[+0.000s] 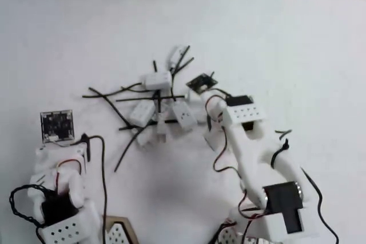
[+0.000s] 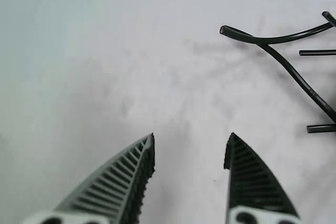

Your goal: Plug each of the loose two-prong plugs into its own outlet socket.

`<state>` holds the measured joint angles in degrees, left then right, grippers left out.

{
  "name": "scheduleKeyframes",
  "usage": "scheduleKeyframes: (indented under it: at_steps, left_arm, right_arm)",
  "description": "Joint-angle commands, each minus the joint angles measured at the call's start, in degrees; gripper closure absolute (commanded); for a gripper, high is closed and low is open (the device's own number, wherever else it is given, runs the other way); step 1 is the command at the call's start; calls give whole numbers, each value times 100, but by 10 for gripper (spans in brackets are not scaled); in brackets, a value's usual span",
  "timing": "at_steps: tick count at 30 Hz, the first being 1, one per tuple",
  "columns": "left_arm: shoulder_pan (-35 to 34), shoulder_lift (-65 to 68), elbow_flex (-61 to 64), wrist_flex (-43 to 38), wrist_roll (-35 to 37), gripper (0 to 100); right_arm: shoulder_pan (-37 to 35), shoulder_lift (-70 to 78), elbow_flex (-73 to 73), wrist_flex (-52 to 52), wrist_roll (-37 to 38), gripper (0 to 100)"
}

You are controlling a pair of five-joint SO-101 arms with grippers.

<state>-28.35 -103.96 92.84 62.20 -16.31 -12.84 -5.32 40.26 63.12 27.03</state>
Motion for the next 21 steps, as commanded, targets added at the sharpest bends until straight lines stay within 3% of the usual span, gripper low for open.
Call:
scheduleKeyframes:
  at_steps: [1, 8, 15, 21]
  left_arm:
    - [-31, -66, -53, -132, -9, 778]
    - [-31, -66, -53, -132, -9, 778]
    - [-31, -66, -53, -132, -9, 778]
    - [-31, -66, -53, -132, -9, 778]
  right_arm:
    - [233, 180, 0, -57, 193, 899]
    - [567, 207, 0, -84, 422, 900]
    - [514, 215, 18, -57, 422, 851]
    - [514, 215, 26, -57, 431, 868]
